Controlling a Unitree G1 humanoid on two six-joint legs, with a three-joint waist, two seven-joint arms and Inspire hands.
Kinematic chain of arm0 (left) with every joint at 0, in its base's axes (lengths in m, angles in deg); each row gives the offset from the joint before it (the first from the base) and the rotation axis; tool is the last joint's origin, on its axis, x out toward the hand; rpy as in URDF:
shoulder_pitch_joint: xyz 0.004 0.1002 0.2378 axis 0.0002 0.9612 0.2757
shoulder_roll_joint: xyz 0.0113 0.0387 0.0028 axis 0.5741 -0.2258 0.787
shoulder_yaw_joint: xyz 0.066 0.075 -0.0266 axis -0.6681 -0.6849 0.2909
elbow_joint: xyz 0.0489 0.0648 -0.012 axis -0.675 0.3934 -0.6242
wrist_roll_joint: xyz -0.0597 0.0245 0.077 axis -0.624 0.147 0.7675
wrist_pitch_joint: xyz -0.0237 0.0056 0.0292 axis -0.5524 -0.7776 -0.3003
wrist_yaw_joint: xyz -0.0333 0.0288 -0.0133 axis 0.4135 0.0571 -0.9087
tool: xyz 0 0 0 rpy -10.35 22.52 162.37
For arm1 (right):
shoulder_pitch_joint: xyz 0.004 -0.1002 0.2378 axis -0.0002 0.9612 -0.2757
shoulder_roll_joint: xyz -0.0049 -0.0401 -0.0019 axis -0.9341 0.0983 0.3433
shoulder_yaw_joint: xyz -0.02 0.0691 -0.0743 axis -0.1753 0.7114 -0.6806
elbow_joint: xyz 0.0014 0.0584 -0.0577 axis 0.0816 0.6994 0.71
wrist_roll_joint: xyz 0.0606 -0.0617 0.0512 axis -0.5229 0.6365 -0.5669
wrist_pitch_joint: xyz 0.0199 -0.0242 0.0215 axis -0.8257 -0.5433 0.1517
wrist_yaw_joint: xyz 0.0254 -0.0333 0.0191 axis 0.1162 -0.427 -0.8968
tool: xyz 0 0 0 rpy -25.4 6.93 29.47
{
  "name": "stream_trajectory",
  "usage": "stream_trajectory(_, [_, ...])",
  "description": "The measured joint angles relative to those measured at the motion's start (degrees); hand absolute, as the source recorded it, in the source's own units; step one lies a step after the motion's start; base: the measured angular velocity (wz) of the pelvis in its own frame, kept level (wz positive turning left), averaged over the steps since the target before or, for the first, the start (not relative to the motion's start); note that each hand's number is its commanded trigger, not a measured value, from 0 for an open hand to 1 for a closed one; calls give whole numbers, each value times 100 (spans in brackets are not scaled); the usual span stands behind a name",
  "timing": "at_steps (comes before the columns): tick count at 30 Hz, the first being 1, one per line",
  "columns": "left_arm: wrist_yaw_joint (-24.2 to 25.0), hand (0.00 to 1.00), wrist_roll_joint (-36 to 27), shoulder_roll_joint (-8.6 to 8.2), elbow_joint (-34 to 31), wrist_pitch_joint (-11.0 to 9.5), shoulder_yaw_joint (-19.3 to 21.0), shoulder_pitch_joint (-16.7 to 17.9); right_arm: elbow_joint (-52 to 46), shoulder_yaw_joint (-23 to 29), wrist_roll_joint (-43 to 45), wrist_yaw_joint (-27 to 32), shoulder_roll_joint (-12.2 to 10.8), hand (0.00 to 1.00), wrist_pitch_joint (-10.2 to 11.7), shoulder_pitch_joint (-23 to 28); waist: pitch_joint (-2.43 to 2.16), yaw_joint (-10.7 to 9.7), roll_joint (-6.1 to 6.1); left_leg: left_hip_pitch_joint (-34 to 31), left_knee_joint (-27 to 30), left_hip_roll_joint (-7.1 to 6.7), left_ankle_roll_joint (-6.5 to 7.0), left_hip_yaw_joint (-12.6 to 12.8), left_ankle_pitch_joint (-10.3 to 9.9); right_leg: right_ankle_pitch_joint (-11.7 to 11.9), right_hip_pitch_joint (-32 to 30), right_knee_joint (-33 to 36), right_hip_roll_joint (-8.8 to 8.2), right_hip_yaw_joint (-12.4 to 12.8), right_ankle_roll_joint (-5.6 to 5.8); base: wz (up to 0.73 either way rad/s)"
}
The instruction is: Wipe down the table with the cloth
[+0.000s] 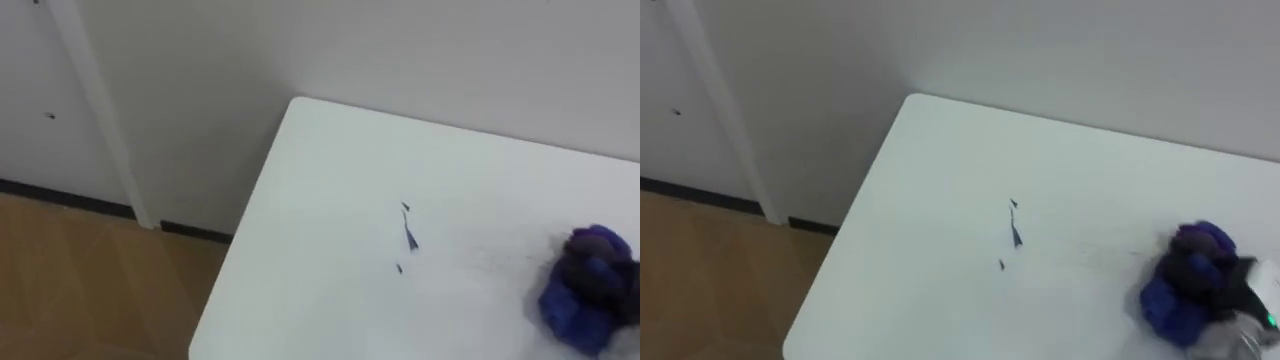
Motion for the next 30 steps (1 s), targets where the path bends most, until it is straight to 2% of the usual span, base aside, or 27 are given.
stream_trajectory(2, [42,0,41,-29,-1,3,-143,-115,-21,-380,174,-208,-131,100,19,-432,23,113,30,-92,-24,4,27,1,-19,-2,-115,82,21,-49,-15,41])
stream_trajectory(3, [58,0,62,-47,-14,0,-268,-214,-10,-446,169,-318,-132,100,65,-650,33,258,61,-169,-56,37,49,-7,-80,-7,-215,137,61,-109,-25,48])
stream_trajectory(4, [59,0,56,-53,-25,1,-315,-229,20,-464,163,-358,-133,100,79,-757,30,319,92,-218,-84,75,123,-11,-142,-12,-273,170,106,-146,-33,40])
stream_trajectory(5, [57,0,47,-38,-17,41,-346,-209,86,-493,159,-438,-159,100,85,-894,34,501,80,-293,-51,89,119,-38,-114,8,-330,167,94,-140,-50,33])
stream_trajectory(6, [52,0,42,-31,-16,126,-342,-144,63,-495,185,-490,-159,100,99,-899,24,591,69,-318,2,84,119,-106,-116,12,-339,177,70,-204,-53,31])
stream_trajectory(8, [53,0,-27,-1,-16,248,-333,85,114,-494,229,-487,-146,100,92,-799,2,601,38,-342,18,70,119,-222,-116,-20,-323,208,-7,-352,-47,32])
stream_trajectory(10, [76,0,-25,-2,-15,343,-245,239,210,-317,213,-435,-141,100,131,-540,-4,584,-3,-320,53,51,122,-234,-118,-119,-356,396,-100,-453,-43,29])
stream_trajectory(11, [123,0,9,-4,-12,356,-148,267,310,-26,114,-211,-143,100,309,-171,-6,514,-6,-317,149,29,127,-193,-131,-201,-348,535,-163,-488,-9,46])
stream_trajectory(13, [165,0,24,15,1,341,-94,251,544,322,-195,108,-143,100,514,115,-3,295,6,-324,307,7,129,138,-135,-279,-393,828,-278,-439,71,45])
stream_trajectory(14, [185,0,109,23,0,253,84,191,641,587,-384,259,-146,100,618,347,-50,164,7,-386,372,40,131,395,-135,-274,-453,939,-303,-314,100,29])
stream_trajectory(15, [182,0,169,84,-5,127,250,133,772,873,-574,413,-143,100,676,584,-121,128,23,-487,364,171,158,711,-151,-326,-467,1103,-312,-244,288,23])
stream_trajectory(16, [179,0,166,129,-23,65,282,53,844,1029,-782,477,-133,100,680,681,-122,121,19,-505,384,204,178,859,-164,-438,-542,1418,-450,-372,318,26])
stream_trajectory(17, [173,0,169,221,-104,-35,287,-59,1050,1308,-1210,638,-106,100,680,887,-129,86,8,-511,447,245,178,1140,-164,-634,-574,2059,-882,-550,354,35])
stream_trajectory(18, [160,0,197,280,-141,-136,314,-175,1207,1519,-1507,813,-60,100,693,1115,-144,57,30,-497,473,337,178,1467,-167,-685,-515,2413,-1297,-545,469,39])
stream_trajectory(19, [156,0,239,327,-141,-174,314,-239,1239,1565,-1622,886,-38,100,693,1210,-149,43,39,-497,456,402,159,1652,-185,-669,-500,2485,-1452,-499,495,18])
stream_trajectory(20, [143,0,262,455,-137,-233,322,-339,1270,1563,-1730,988,-32,100,693,1319,-136,45,22,-544,438,539,91,1872,-228,-593,-508,2489,-1713,-327,604,-34])
stream_trajectory(21, [109,0,258,525,-127,-254,358,-396,1279,1458,-1732,1034,-34,100,696,1321,-135,123,41,-655,654,731,-9,2056,-296,-501,-522,2354,-1916,-242,665,-58])
stream_trajectory(22, [96,0,257,556,-113,-265,354,-401,1279,1408,-1714,1048,-42,100,704,1321,-141,136,56,-728,805,849,-58,2111,-355,-425,-503,2214,-1988,-260,672,-66])
stream_trajectory(23, [59,0,231,649,-98,-267,313,-442,1226,1292,-1668,1070,-67,100,705,1329,-136,104,56,-966,1177,1082,-162,2031,-481,-271,-370,1803,-2057,-289,733,-26])
stream_trajectory(24, [52,0,215,697,-97,-273,268,-531,1098,1254,-1603,1063,-112,100,703,1308,-135,71,27,-1193,1474,1253,-264,1934,-563,-85,-217,1389,-2102,-387,762,-9])
stream_trajectory(25, [43,0,190,699,-93,-277,227,-582,1018,1221,-1599,1047,-129,100,693,1309,-133,65,15,-1293,1603,1334,-309,1907,-586,27,-135,1210,-2129,-440,787,-5])
stream_trajectory(26, [41,0,81,722,-91,-282,67,-666,842,1036,-1560,1027,-148,100,688,1267,-115,72,-45,-1437,1782,1451,-419,1875,-597,217,-44,902,-2141,-475,838,-26])
stream_trajectory(27, [46,0,30,694,-72,-290,14,-744,627,878,-1344,950,-197,100,643,1151,-107,123,-99,-1532,1955,1614,-553,1944,-594,358,-45,700,-2138,-568,844,-44])
stream_trajectory(28, [44,0,-4,674,-35,-296,-4,-795,499,768,-1211,905,-228,100,573,1045,-93,202,-124,-1553,2013,1722,-635,2035,-583,397,-69,636,-2095,-579,843,-81])
stream_trajectory(29, [48,0,-87,666,127,-315,-57,-854,239,442,-940,755,-305,100,325,757,-95,343,-166,-1578,2125,1962,-846,2186,-542,434,-209,648,-1951,-613,819,-109])
stream_trajectory(30, [55,0,-157,663,231,-331,-48,-919,-218,55,-491,474,-388,100,58,454,-100,486,-244,-1621,2200,2207,-1101,2281,-456,485,-392,821,-1726,-765,786,-109])
